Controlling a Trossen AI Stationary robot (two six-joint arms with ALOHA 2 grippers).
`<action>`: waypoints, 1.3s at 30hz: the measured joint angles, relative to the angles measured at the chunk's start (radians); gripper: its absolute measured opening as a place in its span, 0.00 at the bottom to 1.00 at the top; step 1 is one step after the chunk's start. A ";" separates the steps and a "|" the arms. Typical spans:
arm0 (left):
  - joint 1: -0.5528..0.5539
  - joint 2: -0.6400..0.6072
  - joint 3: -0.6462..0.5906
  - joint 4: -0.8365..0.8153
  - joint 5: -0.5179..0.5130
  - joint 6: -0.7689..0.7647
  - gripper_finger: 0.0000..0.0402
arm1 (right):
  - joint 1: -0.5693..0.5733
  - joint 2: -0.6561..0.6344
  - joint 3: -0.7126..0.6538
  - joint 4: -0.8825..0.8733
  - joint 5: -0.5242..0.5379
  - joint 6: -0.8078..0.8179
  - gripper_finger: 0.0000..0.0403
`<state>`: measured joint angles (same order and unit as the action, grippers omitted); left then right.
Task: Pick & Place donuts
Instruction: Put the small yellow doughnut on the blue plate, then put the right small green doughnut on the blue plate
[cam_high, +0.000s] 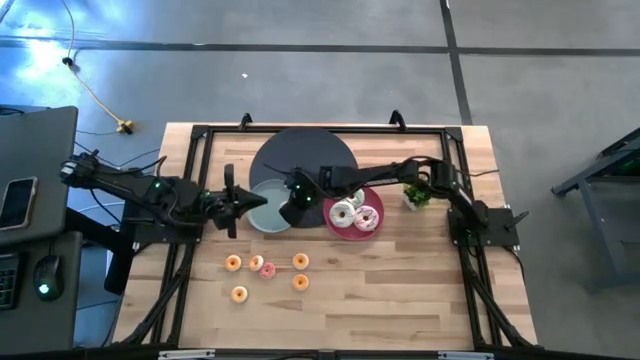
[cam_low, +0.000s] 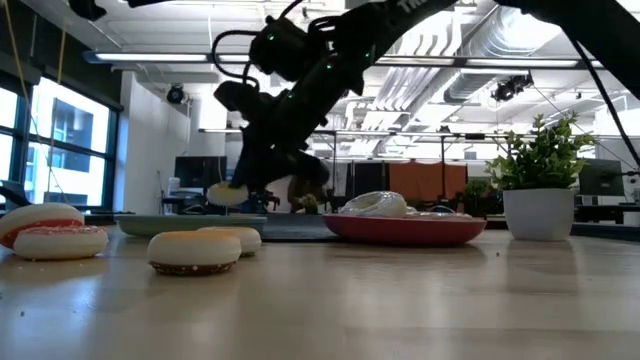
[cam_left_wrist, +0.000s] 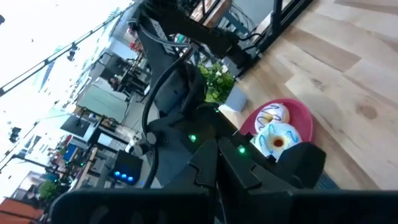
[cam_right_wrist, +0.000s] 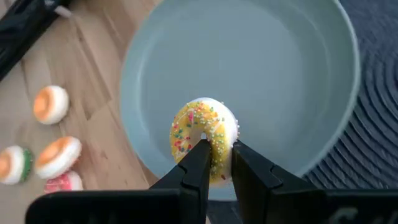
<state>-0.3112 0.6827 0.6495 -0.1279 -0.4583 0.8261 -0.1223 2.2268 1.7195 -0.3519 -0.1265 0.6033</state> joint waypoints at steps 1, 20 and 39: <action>0.006 0.000 0.000 -0.002 0.000 0.000 0.00 | 0.000 0.009 0.009 -0.001 -0.013 -0.011 0.13; 0.004 0.000 0.000 -0.001 0.000 0.007 0.00 | -0.002 0.036 0.017 -0.040 0.022 -0.103 0.34; 0.003 -0.001 0.001 -0.109 0.200 -0.031 0.00 | 0.116 -0.154 -0.011 -0.383 0.112 -0.375 0.38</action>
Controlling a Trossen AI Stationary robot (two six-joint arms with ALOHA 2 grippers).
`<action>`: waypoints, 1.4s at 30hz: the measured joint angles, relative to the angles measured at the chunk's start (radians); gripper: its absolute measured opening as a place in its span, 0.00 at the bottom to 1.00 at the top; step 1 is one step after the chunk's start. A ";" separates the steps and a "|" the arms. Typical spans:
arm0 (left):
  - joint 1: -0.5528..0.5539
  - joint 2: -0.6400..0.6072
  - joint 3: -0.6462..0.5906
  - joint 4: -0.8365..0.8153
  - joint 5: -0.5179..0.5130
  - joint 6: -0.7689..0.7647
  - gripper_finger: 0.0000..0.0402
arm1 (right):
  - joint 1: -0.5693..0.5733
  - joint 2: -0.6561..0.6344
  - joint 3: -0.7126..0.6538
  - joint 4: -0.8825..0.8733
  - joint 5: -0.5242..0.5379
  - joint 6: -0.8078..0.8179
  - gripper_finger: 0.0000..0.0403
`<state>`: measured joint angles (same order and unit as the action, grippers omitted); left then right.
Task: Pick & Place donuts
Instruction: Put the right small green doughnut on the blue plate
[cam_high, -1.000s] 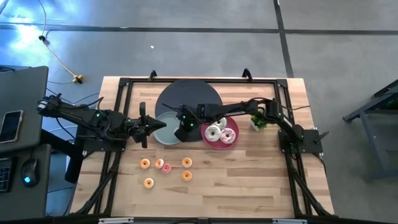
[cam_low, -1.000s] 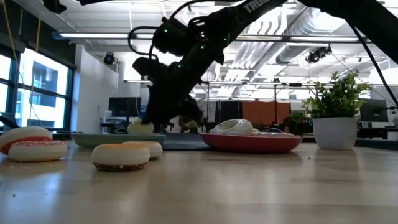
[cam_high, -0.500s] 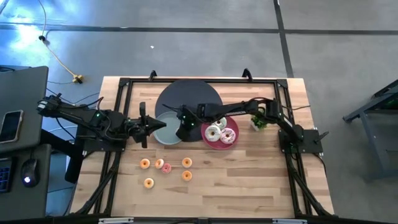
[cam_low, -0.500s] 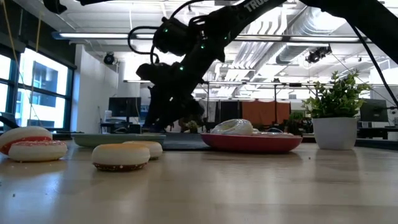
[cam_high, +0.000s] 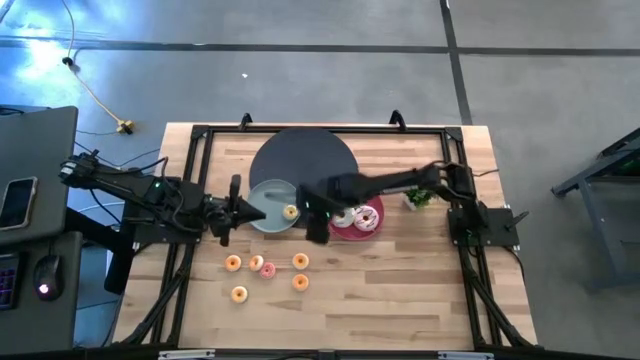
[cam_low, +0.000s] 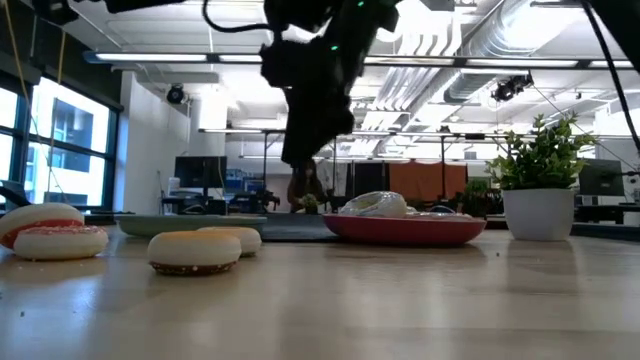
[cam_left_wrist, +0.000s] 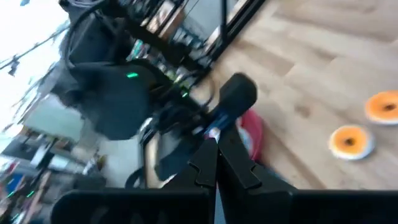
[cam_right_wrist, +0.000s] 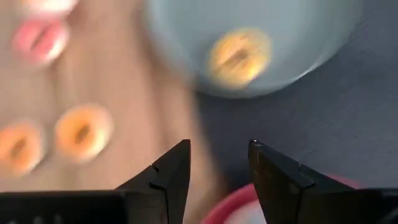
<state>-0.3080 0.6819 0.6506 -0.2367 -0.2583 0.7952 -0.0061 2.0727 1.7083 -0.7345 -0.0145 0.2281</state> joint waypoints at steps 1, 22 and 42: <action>0.000 0.000 0.000 0.001 0.025 -0.001 0.00 | 0.019 -0.001 -0.013 0.008 -0.027 0.020 0.38; -0.331 0.001 0.000 -0.043 -0.069 -0.149 0.00 | 0.240 0.031 -0.198 0.459 0.080 0.373 0.38; -0.532 0.011 -0.002 -0.080 -0.300 -0.228 0.00 | 0.223 0.117 -0.200 0.454 0.046 0.449 0.38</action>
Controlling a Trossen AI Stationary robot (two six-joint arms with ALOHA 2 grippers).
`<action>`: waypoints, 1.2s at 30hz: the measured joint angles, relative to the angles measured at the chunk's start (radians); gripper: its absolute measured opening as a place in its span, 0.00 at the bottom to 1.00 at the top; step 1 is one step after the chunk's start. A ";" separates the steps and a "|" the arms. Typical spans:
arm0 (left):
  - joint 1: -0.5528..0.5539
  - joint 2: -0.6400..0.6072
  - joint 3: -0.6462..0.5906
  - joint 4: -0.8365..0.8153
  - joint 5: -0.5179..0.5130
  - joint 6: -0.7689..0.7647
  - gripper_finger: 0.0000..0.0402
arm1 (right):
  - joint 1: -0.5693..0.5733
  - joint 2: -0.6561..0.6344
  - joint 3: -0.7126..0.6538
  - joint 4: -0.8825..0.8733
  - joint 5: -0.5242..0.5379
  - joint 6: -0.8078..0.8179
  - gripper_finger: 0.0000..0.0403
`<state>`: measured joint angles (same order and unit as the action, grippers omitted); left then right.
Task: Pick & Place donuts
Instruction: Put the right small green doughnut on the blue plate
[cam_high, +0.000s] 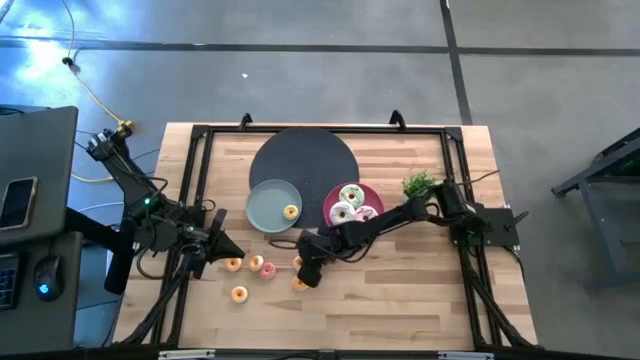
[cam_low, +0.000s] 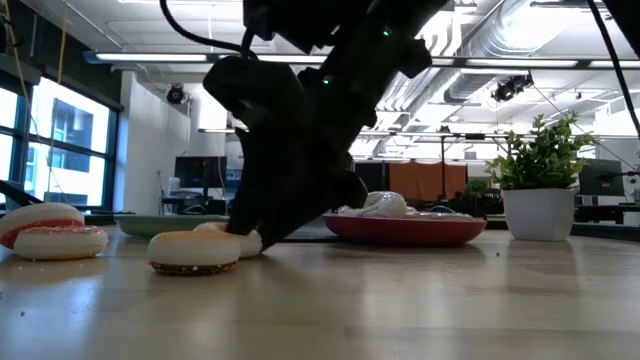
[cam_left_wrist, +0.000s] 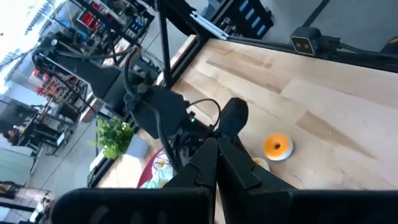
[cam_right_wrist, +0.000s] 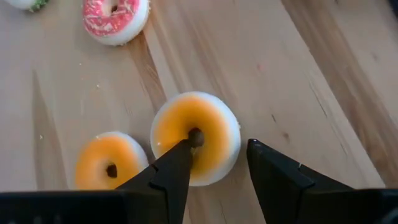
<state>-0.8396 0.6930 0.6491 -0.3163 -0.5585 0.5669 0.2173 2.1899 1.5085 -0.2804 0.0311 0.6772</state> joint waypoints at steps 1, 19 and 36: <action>0.001 0.000 0.000 0.000 0.000 0.000 0.00 | 0.000 0.000 0.000 -0.008 0.000 0.006 0.37; 0.001 0.000 0.000 -0.001 0.000 -0.011 0.00 | -0.058 -0.043 -0.002 0.135 -0.068 0.136 0.04; 0.002 0.000 0.000 -0.028 -0.087 -0.018 0.00 | -0.425 -0.078 -0.001 0.268 -0.410 0.503 0.03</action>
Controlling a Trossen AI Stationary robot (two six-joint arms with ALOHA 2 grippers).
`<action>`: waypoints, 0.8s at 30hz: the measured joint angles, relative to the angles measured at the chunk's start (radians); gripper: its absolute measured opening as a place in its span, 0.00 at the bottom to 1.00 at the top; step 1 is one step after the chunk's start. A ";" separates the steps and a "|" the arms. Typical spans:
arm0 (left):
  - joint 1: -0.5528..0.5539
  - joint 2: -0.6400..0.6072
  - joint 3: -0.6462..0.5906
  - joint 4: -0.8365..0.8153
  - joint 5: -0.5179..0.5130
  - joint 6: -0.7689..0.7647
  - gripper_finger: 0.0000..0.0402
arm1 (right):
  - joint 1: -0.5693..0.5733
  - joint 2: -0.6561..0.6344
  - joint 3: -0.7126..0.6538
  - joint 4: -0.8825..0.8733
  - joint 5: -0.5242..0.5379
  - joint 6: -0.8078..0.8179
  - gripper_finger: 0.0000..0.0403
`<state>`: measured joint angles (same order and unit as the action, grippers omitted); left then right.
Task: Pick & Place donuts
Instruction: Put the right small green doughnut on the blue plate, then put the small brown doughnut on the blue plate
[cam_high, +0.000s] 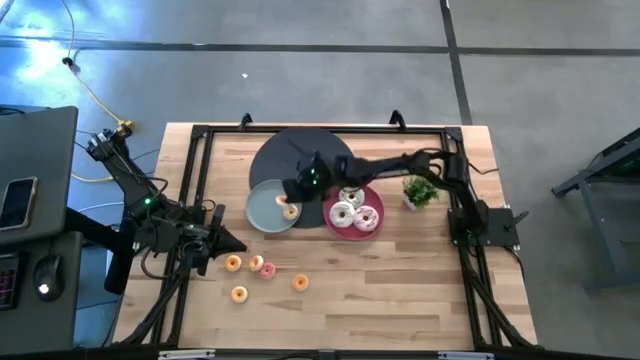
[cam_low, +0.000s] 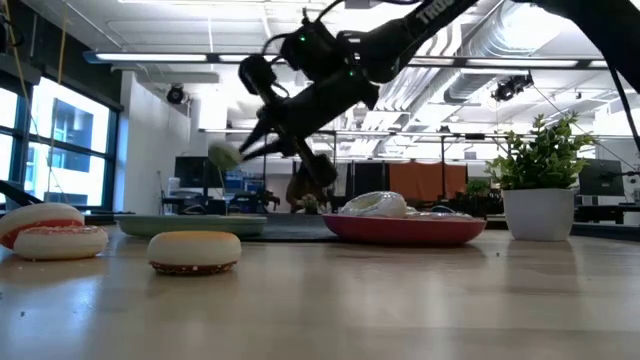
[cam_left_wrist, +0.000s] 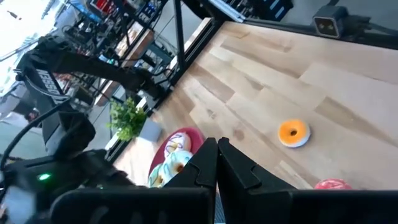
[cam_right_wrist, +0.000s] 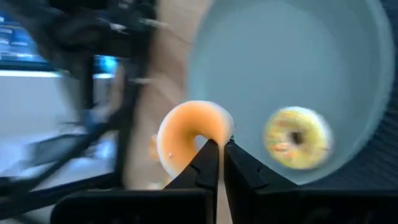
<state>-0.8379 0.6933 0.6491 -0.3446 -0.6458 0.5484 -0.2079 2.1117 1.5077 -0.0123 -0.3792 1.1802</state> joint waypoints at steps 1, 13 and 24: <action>0.000 0.000 0.000 -0.001 -0.006 0.000 0.00 | -0.018 0.000 0.000 0.003 -0.045 0.028 0.03; 0.000 0.000 0.000 -0.004 -0.132 0.023 0.00 | -0.089 0.003 0.000 -0.051 -0.142 0.077 0.12; 0.000 0.000 0.000 -0.011 -0.181 0.023 0.00 | 0.004 0.003 0.000 -0.012 0.206 -0.070 0.24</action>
<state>-0.8379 0.6933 0.6494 -0.3557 -0.8265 0.5713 -0.2043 2.1151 1.5078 -0.0245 -0.1732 1.1098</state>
